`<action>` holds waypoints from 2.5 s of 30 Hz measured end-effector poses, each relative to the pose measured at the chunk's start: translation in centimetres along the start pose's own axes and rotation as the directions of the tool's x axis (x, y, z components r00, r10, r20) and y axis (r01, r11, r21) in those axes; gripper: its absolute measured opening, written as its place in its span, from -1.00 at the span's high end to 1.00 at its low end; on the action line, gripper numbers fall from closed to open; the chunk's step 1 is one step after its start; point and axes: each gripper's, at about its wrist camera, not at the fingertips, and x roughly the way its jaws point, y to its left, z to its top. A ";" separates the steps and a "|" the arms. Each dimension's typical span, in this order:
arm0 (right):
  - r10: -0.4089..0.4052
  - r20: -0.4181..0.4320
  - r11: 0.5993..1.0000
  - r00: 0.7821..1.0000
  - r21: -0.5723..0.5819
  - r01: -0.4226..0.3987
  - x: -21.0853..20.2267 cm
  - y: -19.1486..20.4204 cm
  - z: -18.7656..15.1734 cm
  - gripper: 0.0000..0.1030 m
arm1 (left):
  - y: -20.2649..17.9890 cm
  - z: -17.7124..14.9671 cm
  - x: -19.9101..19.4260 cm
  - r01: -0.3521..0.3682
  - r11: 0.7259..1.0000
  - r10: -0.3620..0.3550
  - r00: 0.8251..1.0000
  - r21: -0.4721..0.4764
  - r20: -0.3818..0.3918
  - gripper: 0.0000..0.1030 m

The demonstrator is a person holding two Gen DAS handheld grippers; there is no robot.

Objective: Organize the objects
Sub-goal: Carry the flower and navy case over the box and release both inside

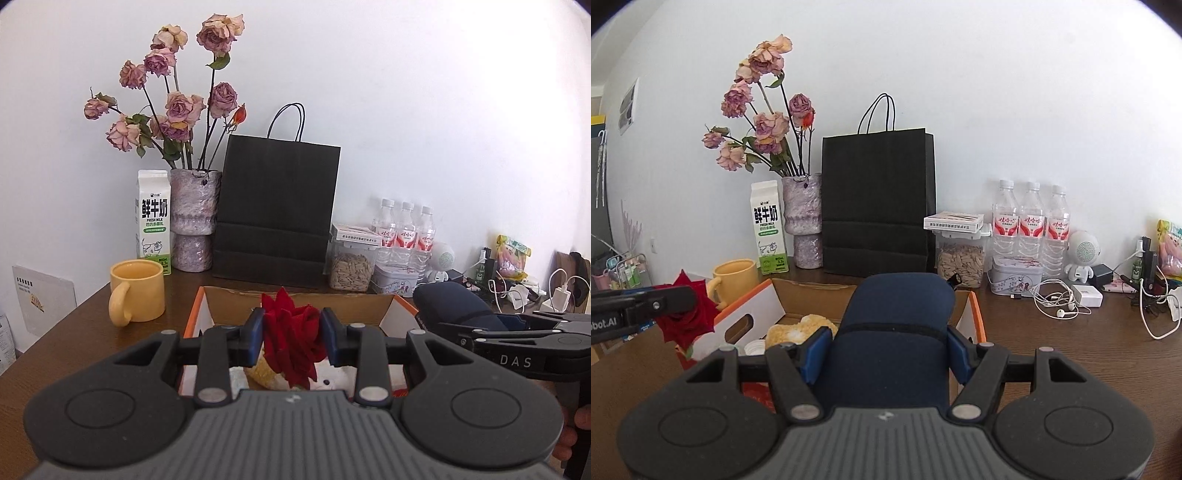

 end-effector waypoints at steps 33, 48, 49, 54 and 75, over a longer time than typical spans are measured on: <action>0.041 -0.148 0.999 0.988 0.011 -0.040 15.7 -1.9 2.2 -0.29 | 1.9 1.8 16.5 -0.038 0.999 0.035 0.989 -0.020 -0.145 0.30; 0.028 -0.126 0.999 0.992 -0.031 -0.032 14.6 -1.2 2.1 -1.00 | 2.0 1.1 16.5 -0.074 0.997 0.070 0.989 -0.027 -0.134 -1.00; 0.030 -0.128 0.999 0.991 -0.034 -0.034 14.6 -1.1 2.1 -1.00 | 1.9 1.1 16.4 -0.074 0.997 0.070 0.989 -0.024 -0.130 -1.00; 0.031 -0.123 0.999 0.992 -0.037 -0.036 14.3 -1.0 2.0 -1.00 | 1.8 1.1 16.0 -0.069 0.997 0.066 0.991 -0.023 -0.118 -1.00; -0.006 -0.067 0.999 0.998 -0.051 0.003 9.3 -0.8 0.3 -1.00 | 1.5 -1.2 10.4 -0.026 1.000 0.027 0.999 0.010 -0.019 -1.00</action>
